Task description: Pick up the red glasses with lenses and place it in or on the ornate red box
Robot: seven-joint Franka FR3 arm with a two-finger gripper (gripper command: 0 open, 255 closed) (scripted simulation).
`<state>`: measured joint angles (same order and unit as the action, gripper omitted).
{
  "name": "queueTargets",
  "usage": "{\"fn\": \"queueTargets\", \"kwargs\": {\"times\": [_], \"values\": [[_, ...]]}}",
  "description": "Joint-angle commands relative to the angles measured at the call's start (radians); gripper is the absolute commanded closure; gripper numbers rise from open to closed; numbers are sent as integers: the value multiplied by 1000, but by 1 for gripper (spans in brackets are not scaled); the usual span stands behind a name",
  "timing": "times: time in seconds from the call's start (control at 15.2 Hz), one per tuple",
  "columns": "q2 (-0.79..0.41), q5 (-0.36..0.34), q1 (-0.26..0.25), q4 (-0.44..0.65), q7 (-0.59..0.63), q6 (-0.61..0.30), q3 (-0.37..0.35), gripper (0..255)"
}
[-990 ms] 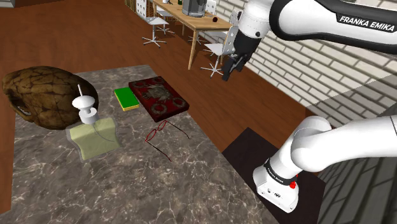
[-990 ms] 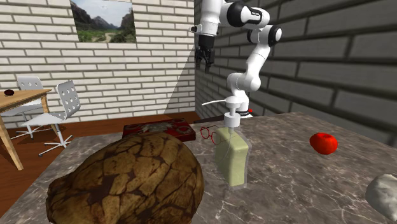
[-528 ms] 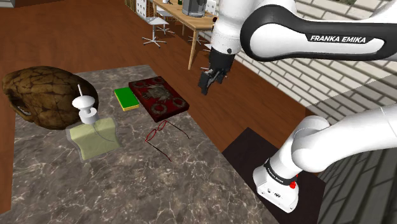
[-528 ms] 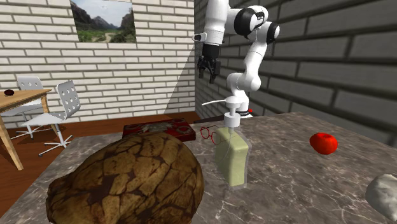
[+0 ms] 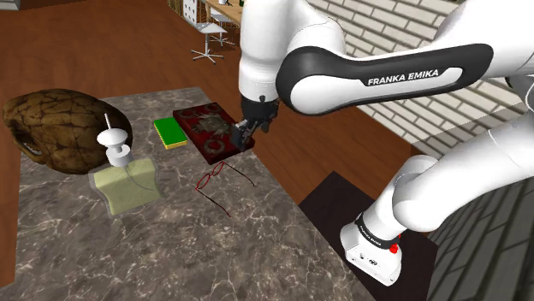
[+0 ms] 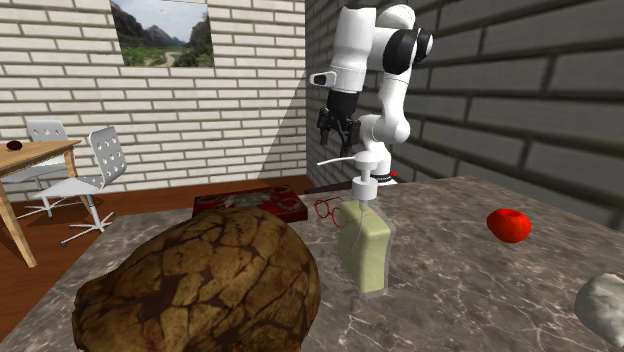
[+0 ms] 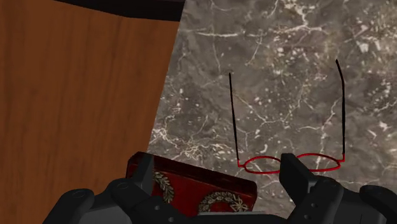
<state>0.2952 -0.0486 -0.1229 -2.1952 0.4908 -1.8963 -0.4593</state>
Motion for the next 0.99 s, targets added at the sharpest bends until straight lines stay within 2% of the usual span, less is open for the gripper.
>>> {"fn": "queueTargets", "kwargs": {"times": [0.0, 0.46, 0.79, 0.92], "values": [[-75, -28, -2, 37, 51, -19, -38, 0], [-357, -176, -45, 201, 244, -35, -137, 0], [-576, -301, -128, 357, 366, -7, -153, 0], [-594, -312, -136, 359, 375, -16, -149, 0]]}}
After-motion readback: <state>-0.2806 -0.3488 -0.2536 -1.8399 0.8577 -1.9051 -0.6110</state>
